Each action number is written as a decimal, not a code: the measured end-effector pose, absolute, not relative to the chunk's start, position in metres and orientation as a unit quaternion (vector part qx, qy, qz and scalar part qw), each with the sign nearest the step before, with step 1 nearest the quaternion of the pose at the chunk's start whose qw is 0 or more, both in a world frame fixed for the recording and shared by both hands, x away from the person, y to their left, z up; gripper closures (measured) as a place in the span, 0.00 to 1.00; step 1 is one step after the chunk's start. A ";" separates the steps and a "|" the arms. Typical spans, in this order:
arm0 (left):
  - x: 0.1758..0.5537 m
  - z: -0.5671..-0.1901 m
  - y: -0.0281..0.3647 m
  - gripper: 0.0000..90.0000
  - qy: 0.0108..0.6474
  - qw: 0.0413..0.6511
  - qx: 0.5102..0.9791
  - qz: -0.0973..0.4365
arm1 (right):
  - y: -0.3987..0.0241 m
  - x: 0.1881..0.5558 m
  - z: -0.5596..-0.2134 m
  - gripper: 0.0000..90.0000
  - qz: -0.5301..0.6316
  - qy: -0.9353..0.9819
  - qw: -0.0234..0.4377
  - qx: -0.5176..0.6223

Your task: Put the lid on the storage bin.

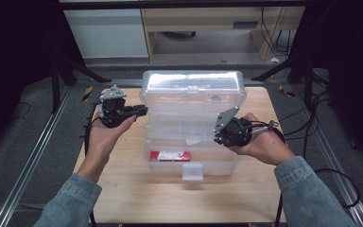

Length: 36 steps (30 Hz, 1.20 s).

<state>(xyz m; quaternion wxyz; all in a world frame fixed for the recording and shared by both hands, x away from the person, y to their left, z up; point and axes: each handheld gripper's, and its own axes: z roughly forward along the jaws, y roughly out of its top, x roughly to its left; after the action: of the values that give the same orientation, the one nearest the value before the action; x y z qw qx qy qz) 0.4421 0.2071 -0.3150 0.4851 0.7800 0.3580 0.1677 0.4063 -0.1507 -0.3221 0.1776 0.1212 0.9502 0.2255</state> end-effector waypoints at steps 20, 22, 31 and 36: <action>0.426 -0.322 0.200 0.89 0.346 0.491 0.783 0.163 | -0.155 0.394 -0.334 0.90 0.235 0.948 0.176 0.123; 0.422 -0.325 0.201 0.89 0.345 0.492 0.783 0.160 | -0.157 0.393 -0.335 0.90 0.239 0.947 0.176 0.126; 0.408 -0.338 0.201 0.88 0.338 0.494 0.787 0.149 | -0.161 0.387 -0.341 0.82 0.249 0.942 0.177 0.136; 0.403 -0.342 0.200 0.88 0.331 0.492 0.792 0.147 | -0.169 0.381 -0.338 0.73 0.267 0.933 0.186 0.151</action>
<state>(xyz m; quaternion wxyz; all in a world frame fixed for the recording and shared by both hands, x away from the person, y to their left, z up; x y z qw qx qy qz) 0.4032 0.2001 -0.3421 0.4919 0.7917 0.3311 0.1472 0.3806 -0.1686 -0.3385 0.1863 0.1510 0.9333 0.2673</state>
